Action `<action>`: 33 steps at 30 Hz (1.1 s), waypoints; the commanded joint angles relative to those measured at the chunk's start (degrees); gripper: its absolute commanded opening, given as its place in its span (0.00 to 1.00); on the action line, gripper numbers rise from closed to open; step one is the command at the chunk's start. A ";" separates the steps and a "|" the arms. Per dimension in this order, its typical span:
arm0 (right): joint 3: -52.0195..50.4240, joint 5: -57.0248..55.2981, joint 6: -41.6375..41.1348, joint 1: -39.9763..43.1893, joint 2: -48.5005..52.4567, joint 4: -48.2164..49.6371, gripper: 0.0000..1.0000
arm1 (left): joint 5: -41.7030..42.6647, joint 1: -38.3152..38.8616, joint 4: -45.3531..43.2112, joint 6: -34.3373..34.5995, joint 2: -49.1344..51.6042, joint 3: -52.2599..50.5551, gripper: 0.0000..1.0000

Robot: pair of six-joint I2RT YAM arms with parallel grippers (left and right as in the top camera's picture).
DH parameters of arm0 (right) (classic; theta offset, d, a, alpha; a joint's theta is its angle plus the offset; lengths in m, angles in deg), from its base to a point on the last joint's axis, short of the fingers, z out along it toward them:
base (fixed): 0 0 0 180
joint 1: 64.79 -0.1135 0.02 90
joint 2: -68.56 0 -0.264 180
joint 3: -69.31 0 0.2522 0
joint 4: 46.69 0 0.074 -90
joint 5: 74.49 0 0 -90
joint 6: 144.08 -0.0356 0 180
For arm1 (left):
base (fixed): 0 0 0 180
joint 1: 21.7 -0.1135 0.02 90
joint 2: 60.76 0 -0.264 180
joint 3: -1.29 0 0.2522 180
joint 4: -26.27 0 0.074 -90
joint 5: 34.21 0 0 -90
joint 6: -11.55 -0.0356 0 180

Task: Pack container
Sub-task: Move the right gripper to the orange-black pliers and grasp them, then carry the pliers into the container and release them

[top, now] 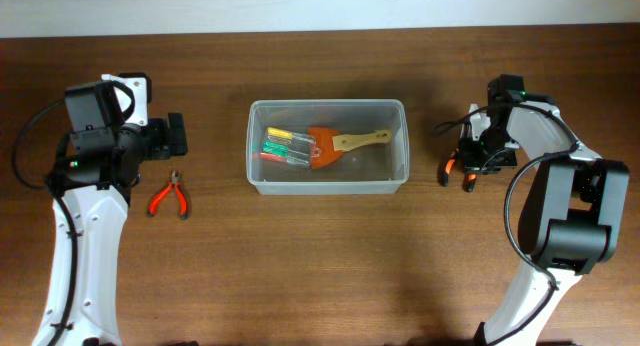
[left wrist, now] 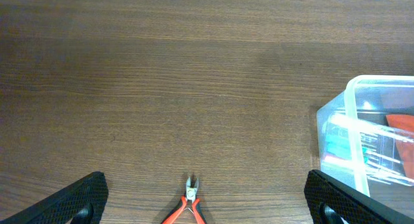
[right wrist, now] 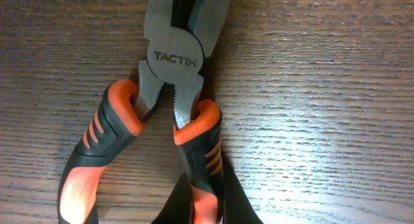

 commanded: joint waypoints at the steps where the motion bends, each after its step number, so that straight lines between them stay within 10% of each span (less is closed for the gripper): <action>1: -2.47 2.29 0.04 -0.79 2.14 -0.42 0.04 | 0.20 -0.13 -0.13 -0.74 0.09 0.76 0.99; 18: 31.30 2.32 1.84 -13.70 -15.06 -17.11 0.04 | 0.22 -0.13 -0.13 -0.74 0.11 0.76 0.99; 33: 32.94 4.70 50.40 -38.45 -2.27 -14.56 0.04 | 0.20 -0.13 -0.13 -0.74 0.09 0.76 0.99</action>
